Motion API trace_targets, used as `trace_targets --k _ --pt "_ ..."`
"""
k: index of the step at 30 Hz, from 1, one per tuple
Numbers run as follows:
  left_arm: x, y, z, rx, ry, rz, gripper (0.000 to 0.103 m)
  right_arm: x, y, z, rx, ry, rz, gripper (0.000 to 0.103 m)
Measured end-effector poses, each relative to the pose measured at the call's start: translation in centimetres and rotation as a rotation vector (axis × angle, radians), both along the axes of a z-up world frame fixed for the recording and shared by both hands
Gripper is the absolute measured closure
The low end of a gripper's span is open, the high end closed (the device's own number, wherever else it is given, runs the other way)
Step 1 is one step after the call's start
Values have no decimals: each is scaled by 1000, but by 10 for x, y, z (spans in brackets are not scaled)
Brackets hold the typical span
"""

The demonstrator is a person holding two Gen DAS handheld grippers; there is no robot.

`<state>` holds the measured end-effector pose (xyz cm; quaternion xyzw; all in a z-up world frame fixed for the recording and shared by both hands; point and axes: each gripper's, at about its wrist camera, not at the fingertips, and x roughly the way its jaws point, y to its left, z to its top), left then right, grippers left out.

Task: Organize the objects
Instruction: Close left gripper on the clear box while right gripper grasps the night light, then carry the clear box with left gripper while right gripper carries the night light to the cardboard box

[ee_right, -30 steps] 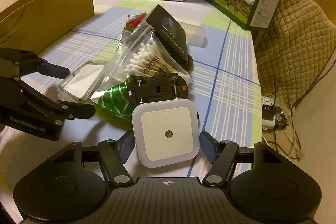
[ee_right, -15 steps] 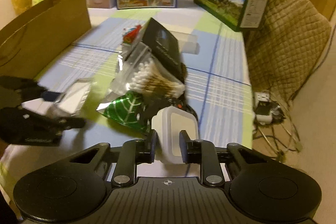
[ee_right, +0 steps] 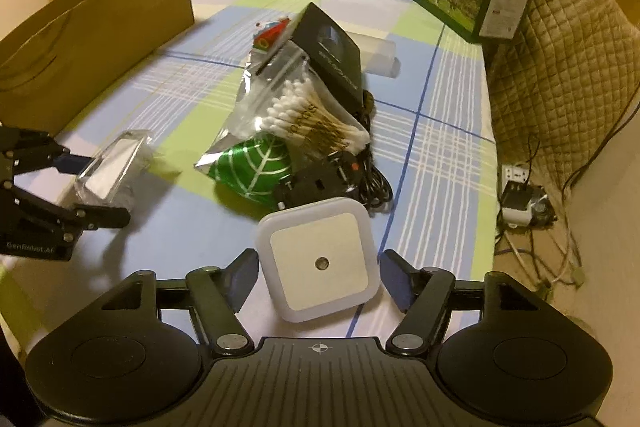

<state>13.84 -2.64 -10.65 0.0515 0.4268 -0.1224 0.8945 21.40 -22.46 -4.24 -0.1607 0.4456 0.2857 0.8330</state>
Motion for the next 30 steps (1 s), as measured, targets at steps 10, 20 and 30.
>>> trace_targets --k 10,20,30 --pt "4 -2 -8 9 -20 29 26 16 7 -20 -4 66 25 41" --pt "-3 3 1 -1 -23 45 47 0 11 8 12 22 -14 41" --pt "-32 18 48 -39 -81 68 47 -39 37 53 68 -34 3 41"
